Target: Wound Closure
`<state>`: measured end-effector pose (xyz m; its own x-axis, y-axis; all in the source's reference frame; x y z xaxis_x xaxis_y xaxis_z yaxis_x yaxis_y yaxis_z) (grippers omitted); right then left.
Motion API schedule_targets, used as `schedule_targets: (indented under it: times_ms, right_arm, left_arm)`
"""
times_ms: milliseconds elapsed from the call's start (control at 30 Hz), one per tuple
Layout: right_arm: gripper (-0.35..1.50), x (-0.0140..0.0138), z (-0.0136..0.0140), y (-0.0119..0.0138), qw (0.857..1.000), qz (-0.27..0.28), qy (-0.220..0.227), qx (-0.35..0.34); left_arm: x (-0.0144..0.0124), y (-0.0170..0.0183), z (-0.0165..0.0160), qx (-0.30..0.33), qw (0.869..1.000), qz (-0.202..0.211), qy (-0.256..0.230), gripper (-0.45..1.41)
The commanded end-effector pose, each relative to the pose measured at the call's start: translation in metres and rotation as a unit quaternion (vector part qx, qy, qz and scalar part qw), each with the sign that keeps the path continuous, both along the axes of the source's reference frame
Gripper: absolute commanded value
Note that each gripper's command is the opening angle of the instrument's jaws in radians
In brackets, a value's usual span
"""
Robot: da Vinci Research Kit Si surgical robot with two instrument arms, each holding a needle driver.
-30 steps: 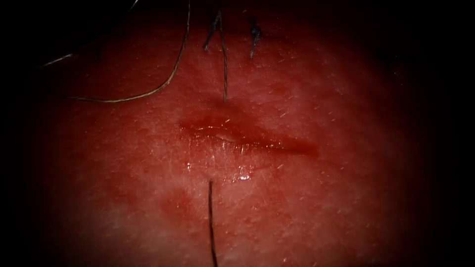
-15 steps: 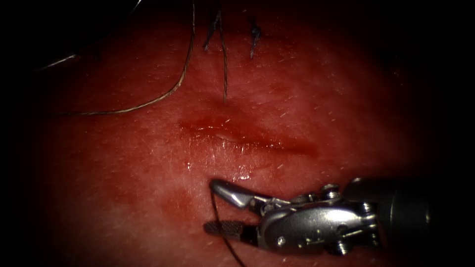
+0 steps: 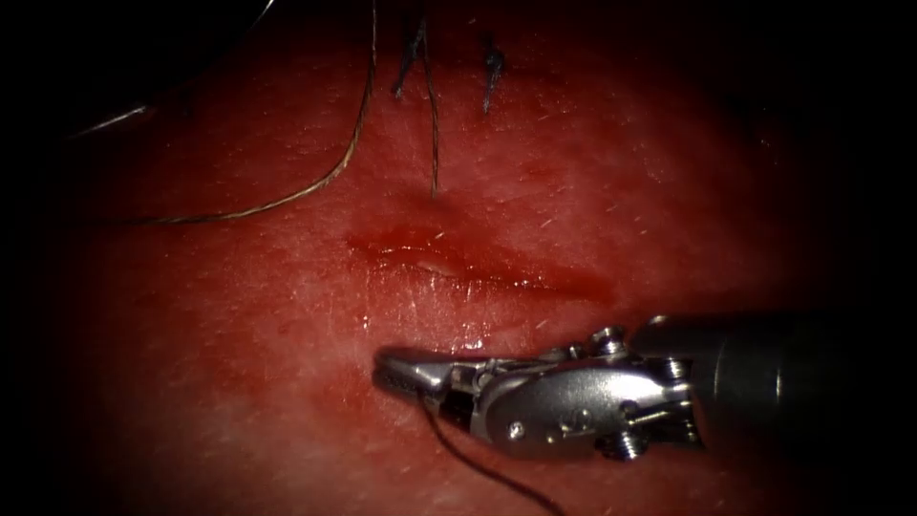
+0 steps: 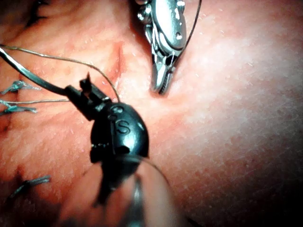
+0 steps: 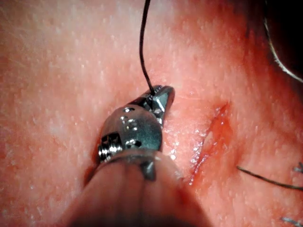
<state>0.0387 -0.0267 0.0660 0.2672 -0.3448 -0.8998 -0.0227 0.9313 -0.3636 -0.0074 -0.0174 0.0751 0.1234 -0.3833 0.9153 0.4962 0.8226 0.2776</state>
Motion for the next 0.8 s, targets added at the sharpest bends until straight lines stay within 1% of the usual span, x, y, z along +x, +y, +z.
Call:
schedule_targets:
  times_ms: [33, 67, 100, 133, 200, 233, 267, 333, 367, 433, 567, 667, 700, 733, 767, 800]
  right_arm:
    - [-0.35, 0.0001, -0.0004, -0.0013, 1.0, -0.007, 0.004, -0.003]
    - [-0.35, -0.0004, -0.0016, -0.0025, 1.0, -0.013, 0.009, -0.003]
    - [-0.35, -0.0004, -0.0016, -0.0025, 1.0, -0.013, 0.009, -0.003]
    - [-0.35, -0.0006, -0.0022, -0.003, 1.0, -0.016, 0.011, -0.004]
    - [-0.35, -0.001, -0.0042, -0.005, 1.0, -0.023, 0.016, -0.004]
    - [-0.35, -0.001, -0.0042, -0.005, 1.0, -0.023, 0.016, -0.004]
    - [-0.35, -0.0011, -0.0053, -0.0059, 0.999, -0.027, 0.019, -0.005]
    - [-0.35, -0.0011, -0.0057, -0.0062, 0.999, -0.026, 0.02, -0.005]
    - [-0.35, -0.001, -0.0064, -0.0067, 0.999, -0.027, 0.021, -0.005]
    - [-0.35, -0.0009, -0.0066, -0.0068, 0.999, -0.028, 0.022, -0.005]
    - [-0.35, -0.0005, -0.0074, -0.0081, 0.999, -0.037, 0.022, -0.006]
    - [-0.35, -0.0003, -0.0075, -0.008, 0.999, -0.036, 0.022, -0.006]
    - [-0.3, -0.0002, -0.0075, -0.0078, 0.999, -0.035, 0.021, -0.005]
    - [-0.3, -0.0002, -0.0075, -0.0078, 0.999, -0.035, 0.021, -0.005]
    - [0.81, -0.0001, -0.0072, -0.0071, 0.999, -0.028, 0.019, 0.016]
    - [1.03, -0.0002, -0.007, -0.0068, 0.999, -0.021, 0.014, 0.025]
  left_arm:
    - [-0.0004, -0.0005, 0.0005, 0.001, 1.0, 0.0, 0.0, -0.33]
    - [-0.0004, -0.0005, 0.0005, 0.001, 1.0, 0.0, 0.0, -0.33]
    - [-0.0004, -0.0005, 0.0005, 0.001, 1.0, 0.0, 0.0, -0.33]
    - [-0.0004, -0.0005, 0.0005, 0.001, 1.0, 0.0, 0.0, -0.33]
    - [-0.0004, -0.0005, 0.0005, 0.001, 1.0, 0.0, 0.0, -0.33]
    - [-0.0004, -0.0005, 0.0005, 0.001, 1.0, 0.0, 0.0, -0.33]
    - [-0.0005, -0.0004, 0.0005, 0.001, 1.0, 0.0, 0.0, -0.33]
    - [-0.0005, -0.0004, 0.0005, 0.001, 1.0, 0.0, 0.0, -0.33]
    - [-0.0006, -0.0005, 0.0005, 0.0, 1.0, 0.0, 0.0, -0.33]
    - [-0.0006, -0.0005, 0.0005, 0.0, 1.0, 0.0, 0.0, -0.33]
    - [-0.0006, -0.0005, 0.0005, 0.0, 1.0, 0.0, 0.0, -0.33]
    - [-0.0006, -0.0005, 0.0005, 0.0, 1.0, 0.0, 0.0, -0.33]
    - [-0.0006, -0.0005, 0.0005, 0.001, 1.0, 0.0, 0.0, -0.33]
    - [-0.0006, -0.0005, 0.0005, 0.001, 1.0, 0.0, 0.0, -0.33]
    - [-0.0006, -0.0005, 0.0005, 0.001, 1.0, 0.0, 0.0, -0.33]
    - [-0.0006, -0.0005, 0.0004, 0.001, 1.0, 0.0, 0.0, -0.33]
